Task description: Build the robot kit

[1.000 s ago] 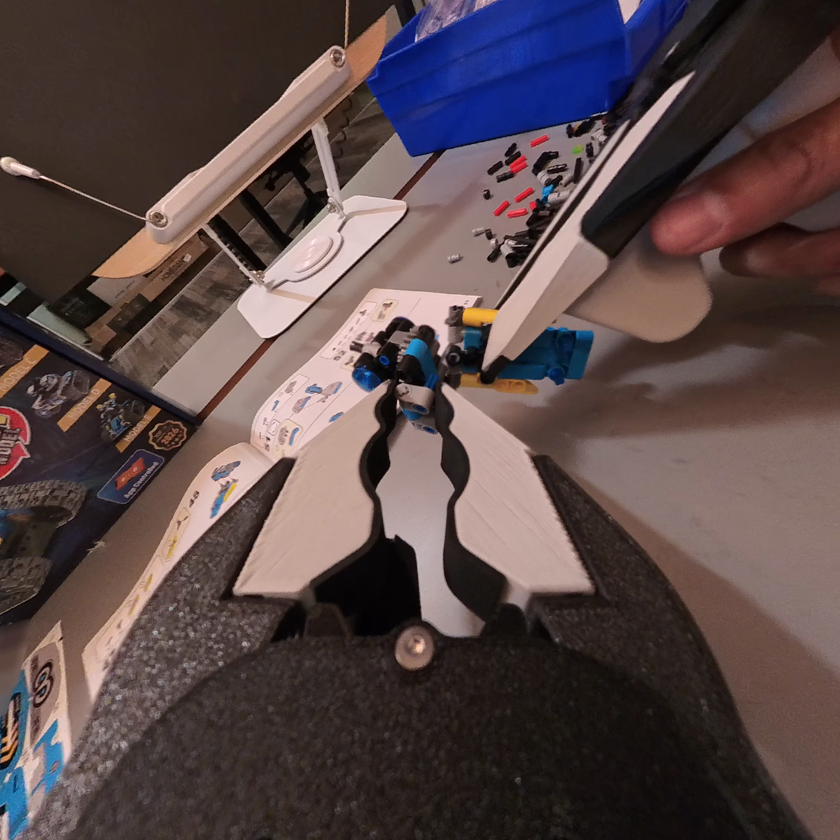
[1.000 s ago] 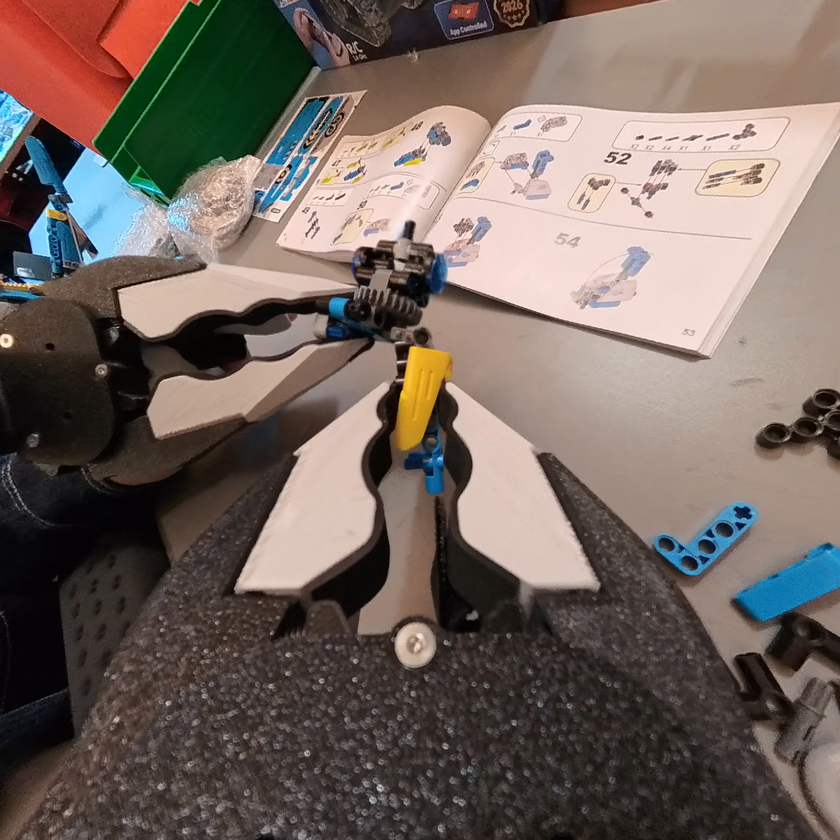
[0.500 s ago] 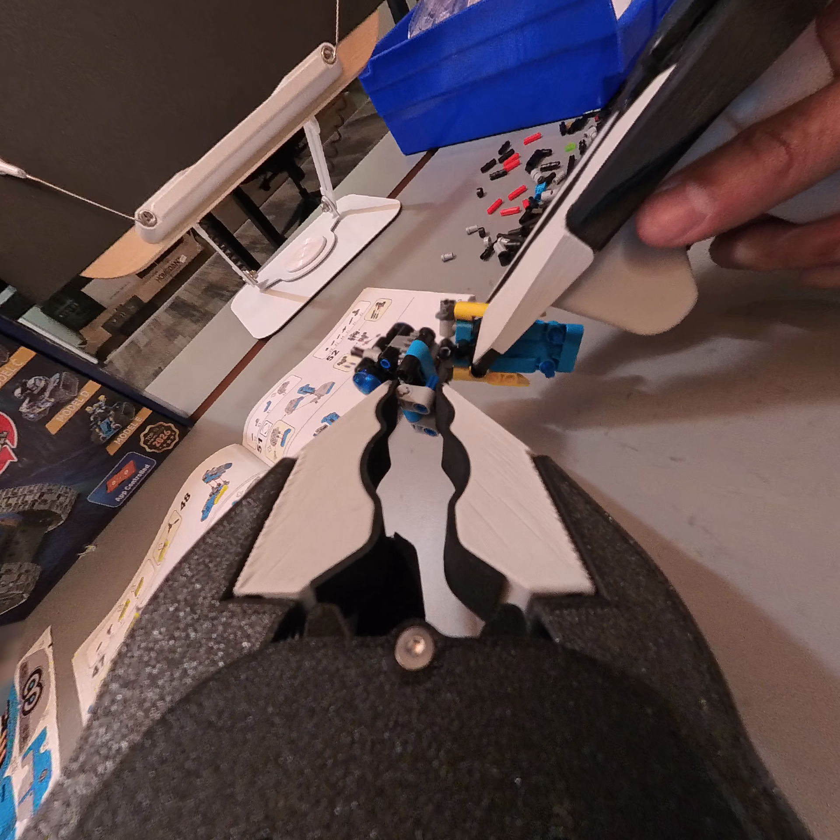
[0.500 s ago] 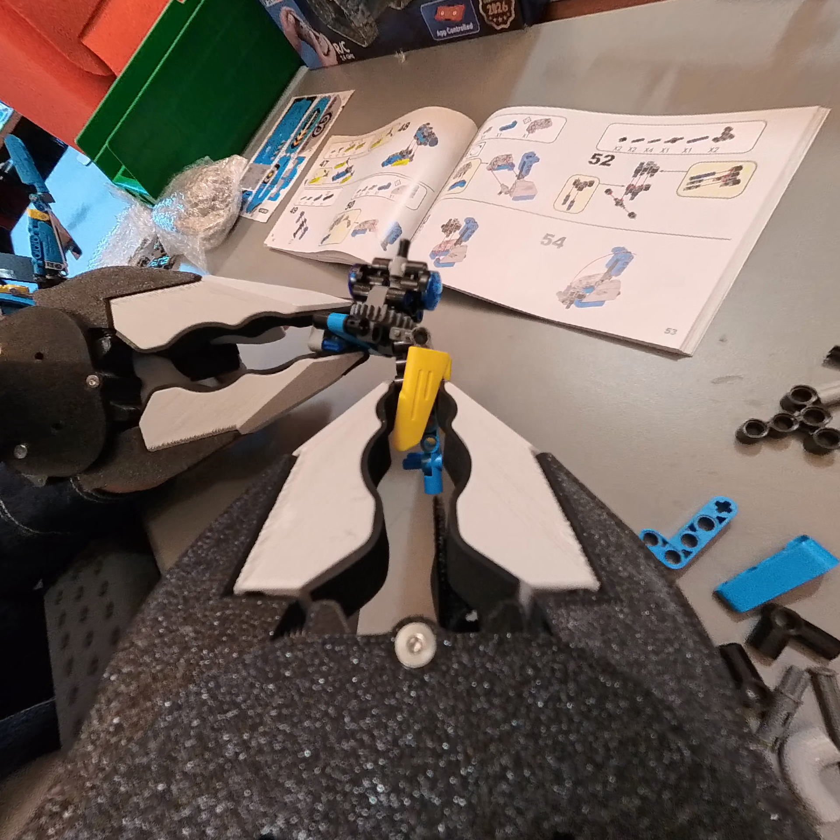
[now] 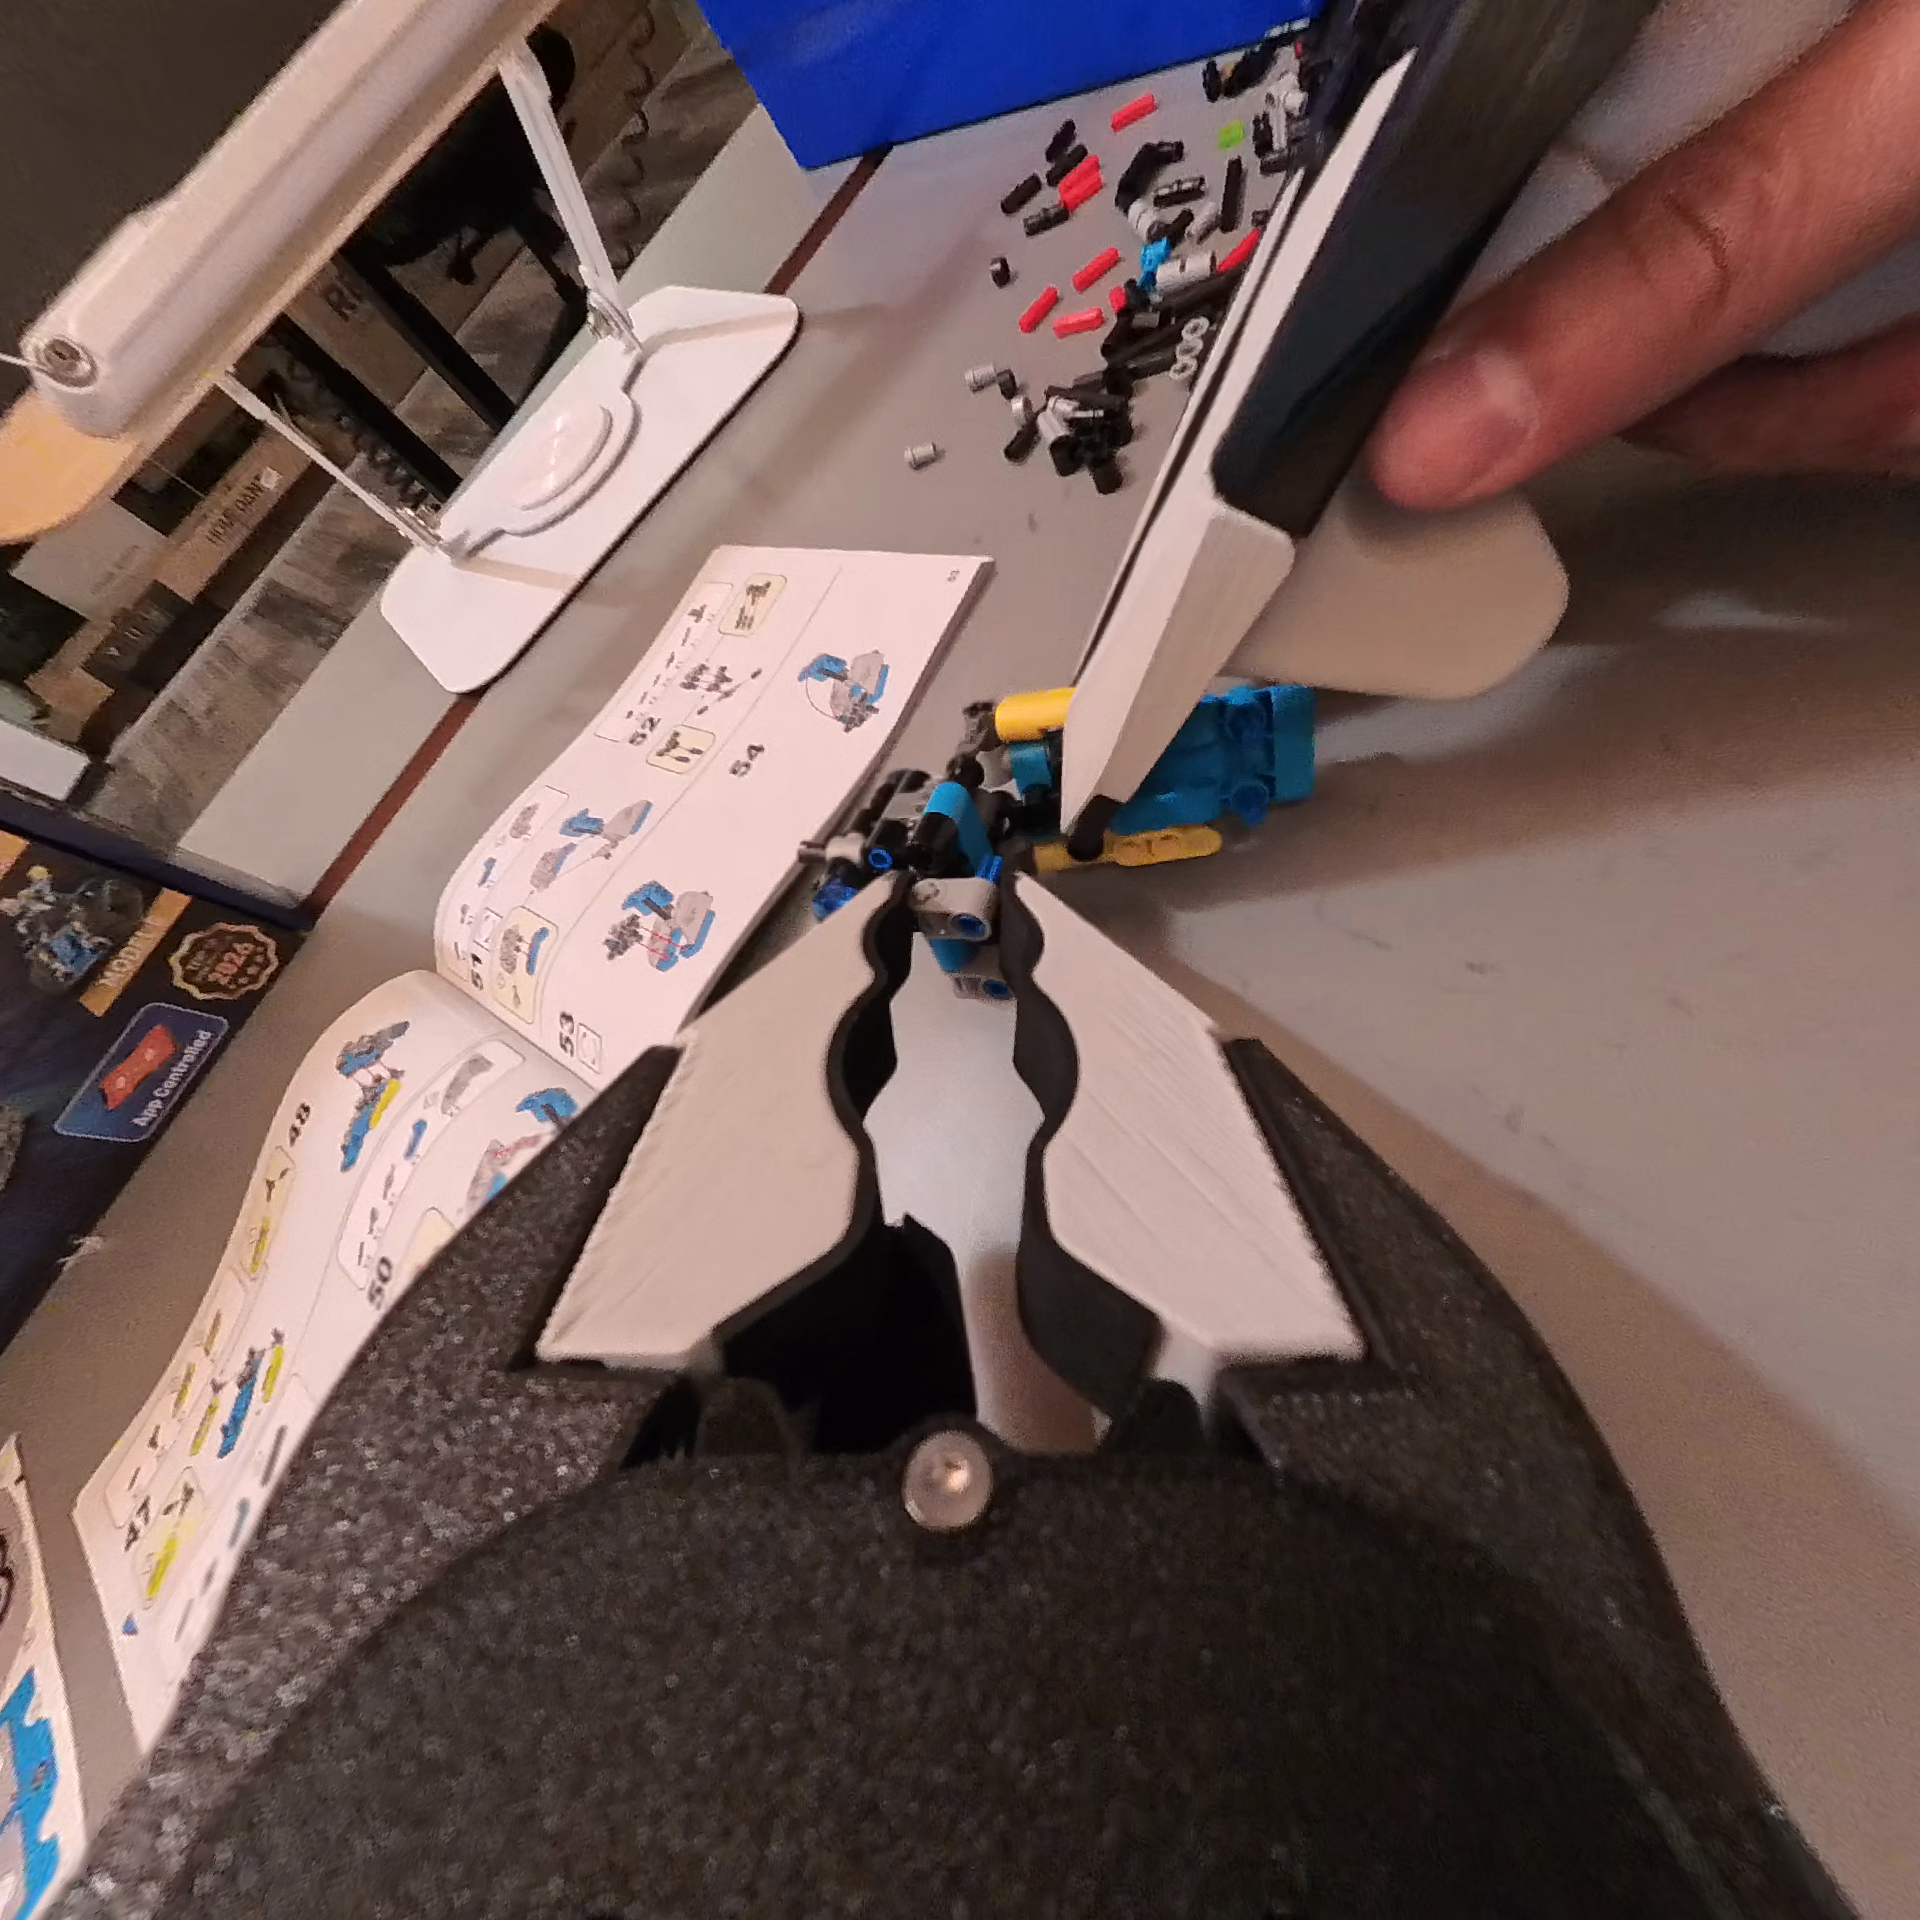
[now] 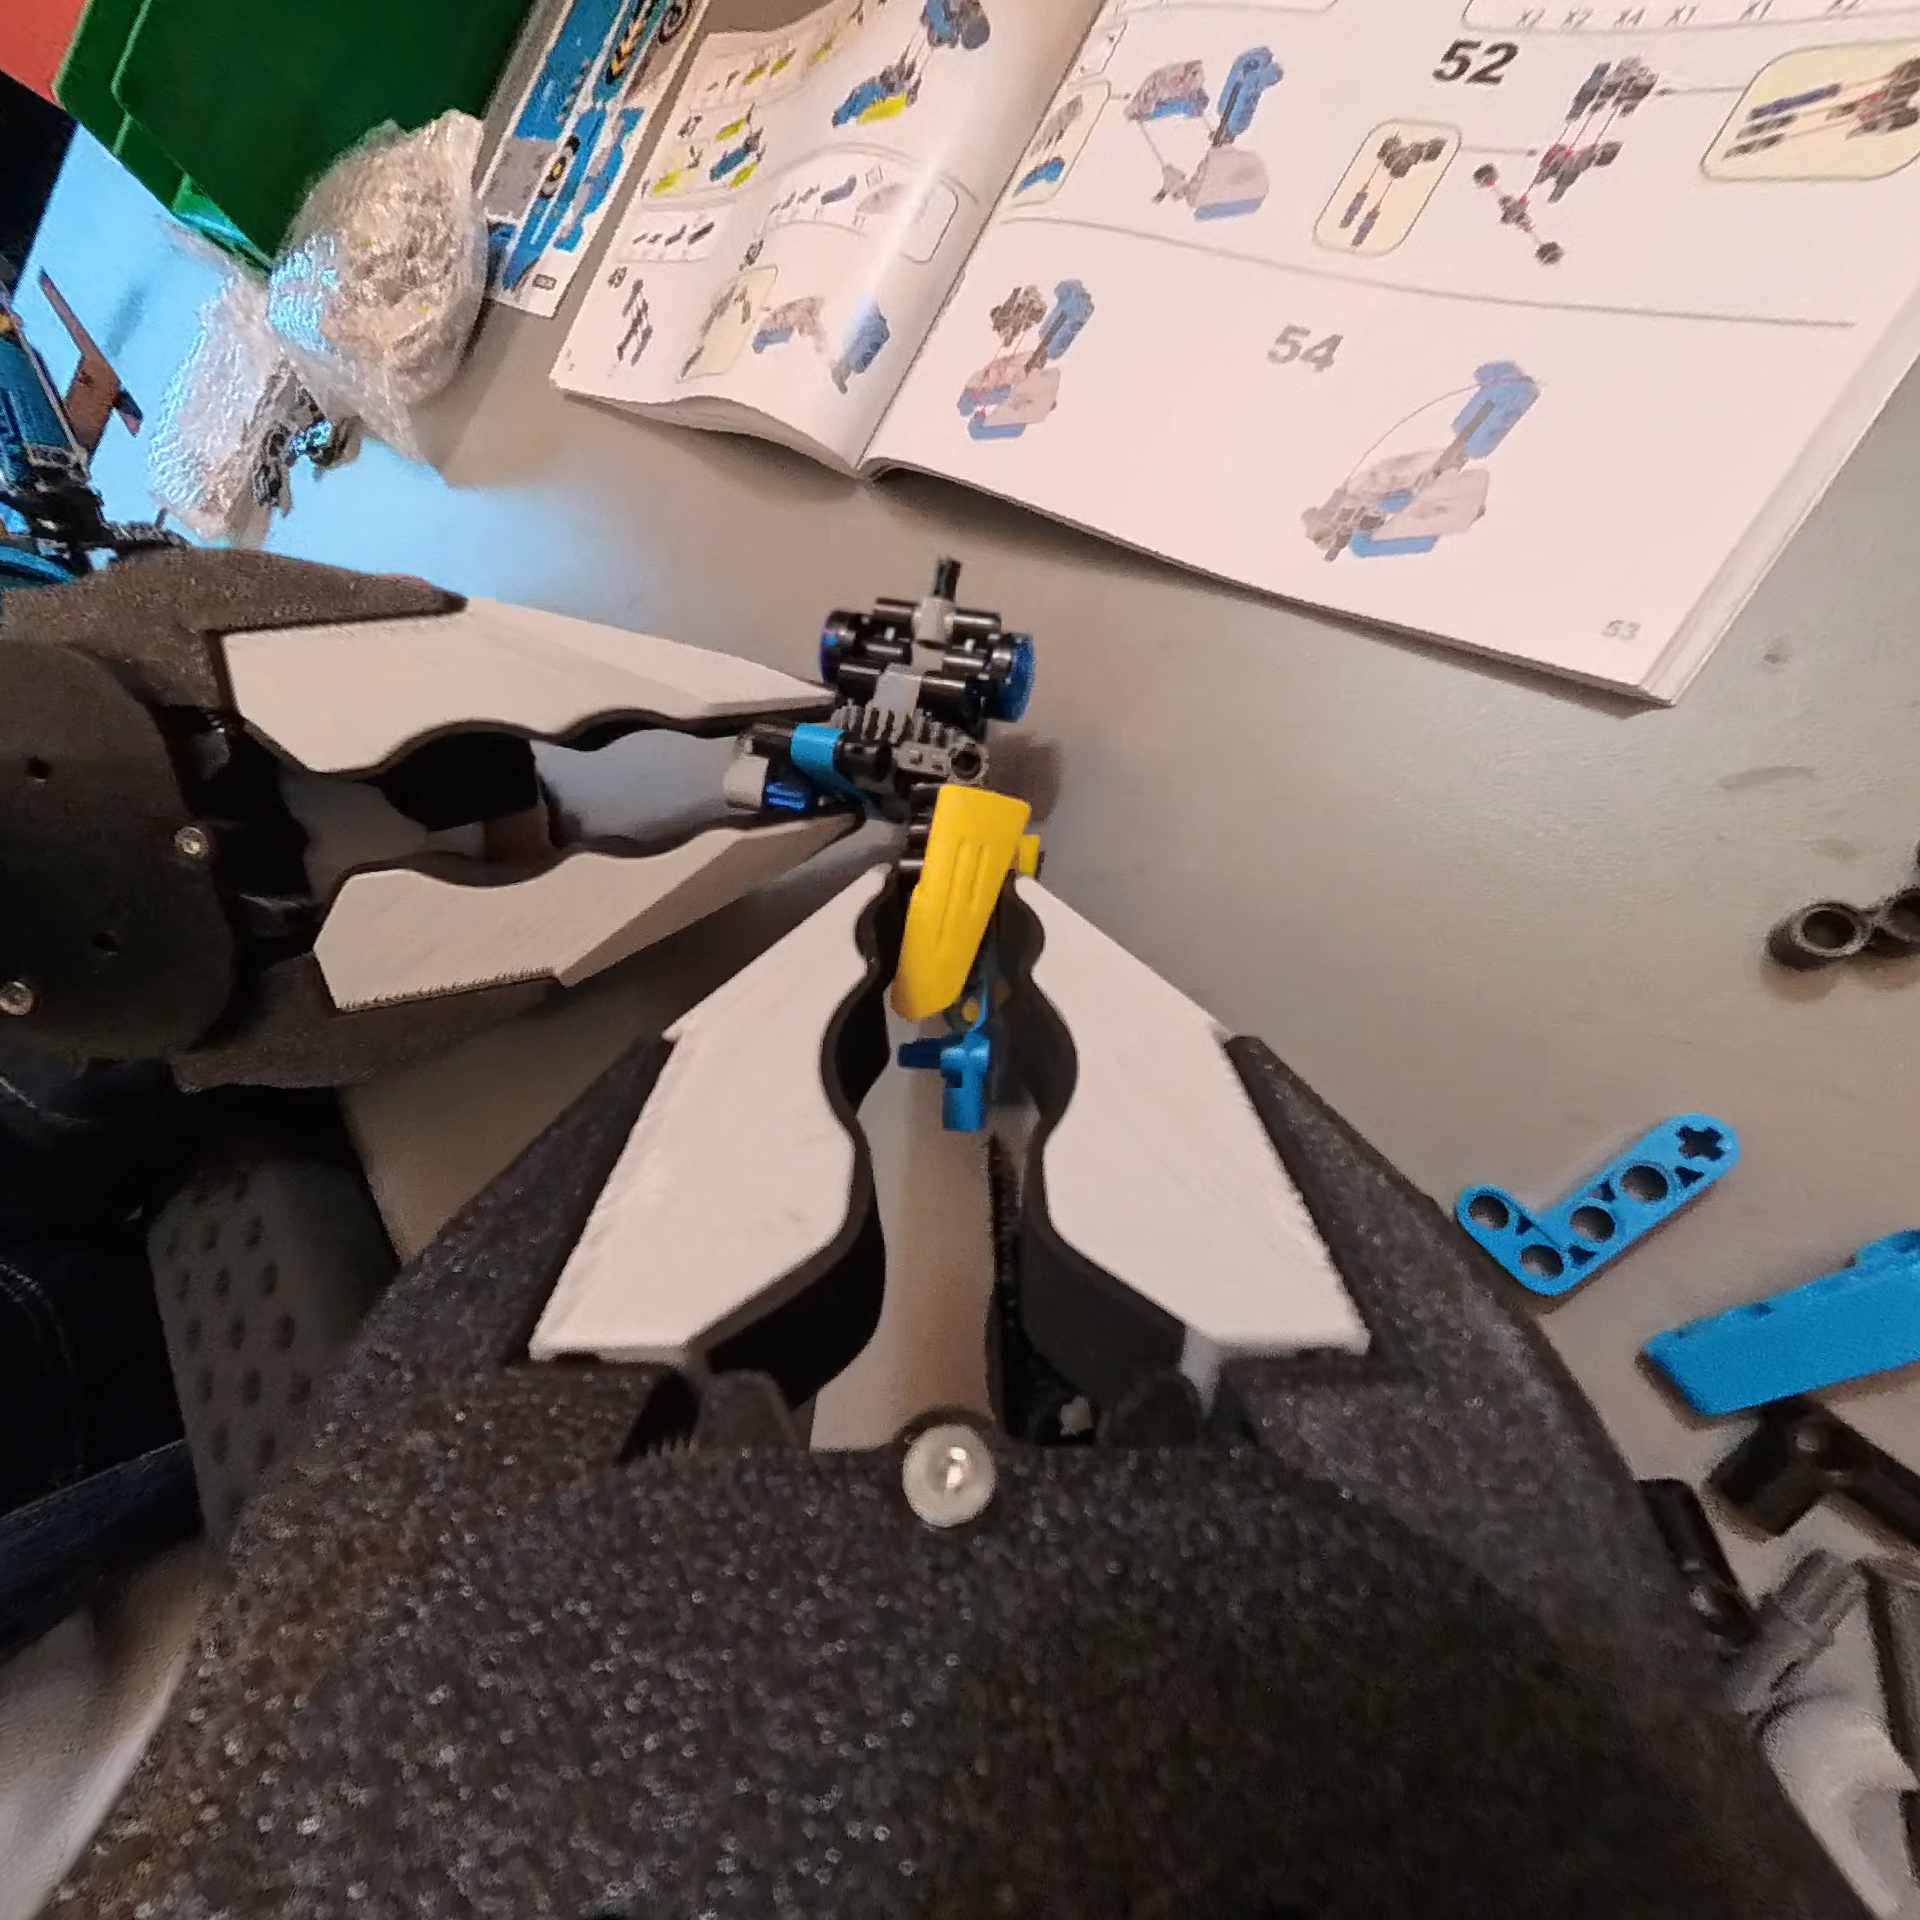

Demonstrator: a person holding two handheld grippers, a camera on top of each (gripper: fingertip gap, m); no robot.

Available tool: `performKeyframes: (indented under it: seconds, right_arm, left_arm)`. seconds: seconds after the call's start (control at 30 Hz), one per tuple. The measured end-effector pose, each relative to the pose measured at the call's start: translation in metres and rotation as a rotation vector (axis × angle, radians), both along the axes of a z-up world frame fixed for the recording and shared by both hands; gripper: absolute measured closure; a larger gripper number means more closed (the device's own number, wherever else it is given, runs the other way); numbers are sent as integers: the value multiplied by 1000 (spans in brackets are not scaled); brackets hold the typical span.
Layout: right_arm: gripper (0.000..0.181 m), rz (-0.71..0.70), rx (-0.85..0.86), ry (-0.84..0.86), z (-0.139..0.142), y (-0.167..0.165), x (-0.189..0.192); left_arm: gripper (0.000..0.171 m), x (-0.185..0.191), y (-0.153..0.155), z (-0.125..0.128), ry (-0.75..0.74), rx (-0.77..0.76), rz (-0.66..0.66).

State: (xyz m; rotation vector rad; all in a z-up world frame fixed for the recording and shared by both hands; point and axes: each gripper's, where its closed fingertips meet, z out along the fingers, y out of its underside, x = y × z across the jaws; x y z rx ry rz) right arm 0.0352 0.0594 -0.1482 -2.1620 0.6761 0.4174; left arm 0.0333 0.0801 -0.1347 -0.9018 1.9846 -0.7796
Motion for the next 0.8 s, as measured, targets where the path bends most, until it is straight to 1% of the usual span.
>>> performKeyframes:
  seconds: [0.07,0.13,0.23,0.5,0.63,0.8]
  right_arm:
    - [163,12,-21,-46,-2,0,0]
    - [163,32,-44,-107,-2,1,-1]
    - [161,43,-57,-142,-3,2,-1]
    - [164,44,-46,-107,-4,1,-2]
    - [165,38,-54,-130,-3,0,0]
    - [165,-4,-76,-122,-4,5,-3]
  left_arm:
    - [156,-1,1,-7,34,25,1]
    - [156,-1,2,-6,21,37,6]
    - [155,-1,3,-7,28,34,12]
    - [155,-5,11,-13,92,-5,29]
    - [155,-7,13,-14,120,-42,42]
    - [155,-8,14,-15,151,-91,101]
